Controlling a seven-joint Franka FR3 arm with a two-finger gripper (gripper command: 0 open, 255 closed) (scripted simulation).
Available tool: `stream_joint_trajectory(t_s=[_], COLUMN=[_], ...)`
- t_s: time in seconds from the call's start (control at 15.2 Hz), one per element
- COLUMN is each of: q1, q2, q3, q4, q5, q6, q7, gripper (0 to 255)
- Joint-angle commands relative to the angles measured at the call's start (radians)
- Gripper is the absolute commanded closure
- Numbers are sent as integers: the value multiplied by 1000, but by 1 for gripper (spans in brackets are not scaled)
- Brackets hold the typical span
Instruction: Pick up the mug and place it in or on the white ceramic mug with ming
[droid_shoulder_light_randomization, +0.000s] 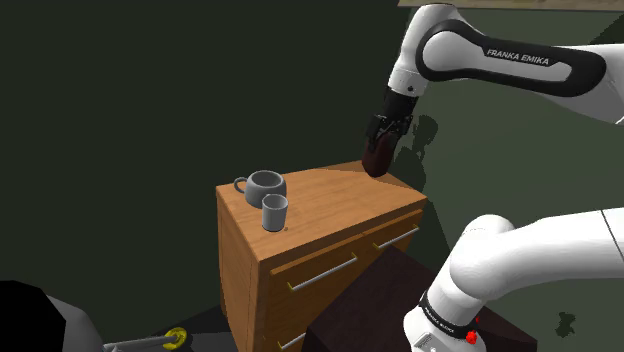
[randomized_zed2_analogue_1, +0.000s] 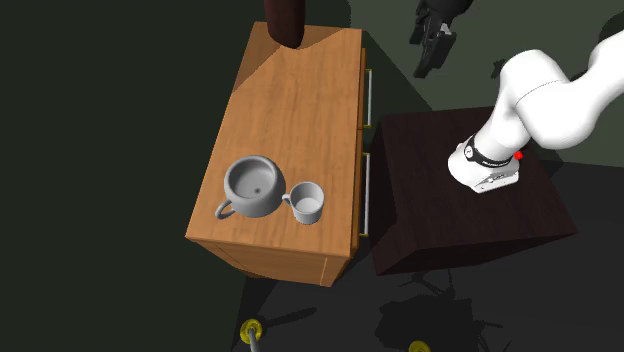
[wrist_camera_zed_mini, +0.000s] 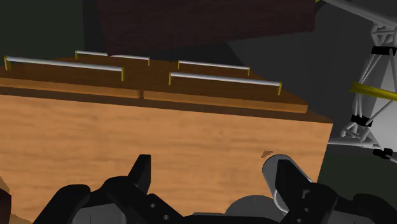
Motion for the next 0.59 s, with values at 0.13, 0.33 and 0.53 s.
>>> stream_joint_trajectory(t_s=[0.13,0.33,0.53], q1=[9,22,34], q2=[39,108,188], q3=[25,62,98], q4=[-19,-36,-42], q5=[13,29,40], q6=[55,138,219], q7=[31,78,124], gripper=[0,0,0])
